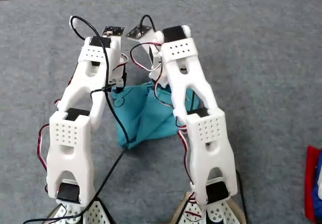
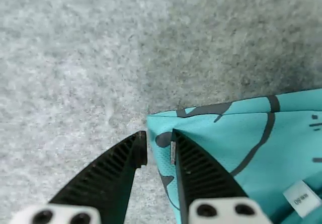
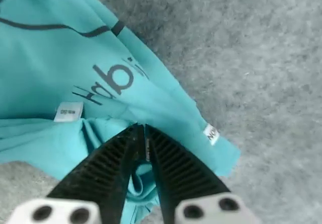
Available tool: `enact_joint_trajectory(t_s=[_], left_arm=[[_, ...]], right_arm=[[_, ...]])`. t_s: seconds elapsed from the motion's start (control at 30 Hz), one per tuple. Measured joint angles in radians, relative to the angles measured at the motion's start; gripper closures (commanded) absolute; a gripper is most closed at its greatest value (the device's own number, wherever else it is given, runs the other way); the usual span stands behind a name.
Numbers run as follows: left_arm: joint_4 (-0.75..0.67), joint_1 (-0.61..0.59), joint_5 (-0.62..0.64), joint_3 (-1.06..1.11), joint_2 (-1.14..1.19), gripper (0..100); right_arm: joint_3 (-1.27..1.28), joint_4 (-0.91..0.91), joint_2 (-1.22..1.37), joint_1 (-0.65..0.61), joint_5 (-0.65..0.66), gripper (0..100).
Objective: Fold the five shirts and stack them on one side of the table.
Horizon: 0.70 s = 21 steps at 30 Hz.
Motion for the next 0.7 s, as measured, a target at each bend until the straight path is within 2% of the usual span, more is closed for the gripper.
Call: enact_joint_trajectory(t_s=[0.3, 0.7], left_arm=[[0.000, -0.002, 0.000, 0.000, 0.000, 91], [0.000, -0.002, 0.000, 0.000, 0.000, 91]], right_arm=[[0.043, 0.005, 0.052, 0.043, 0.000, 98.4], [0.545, 0.005, -0.209, 0.103, 0.064, 98.4]])
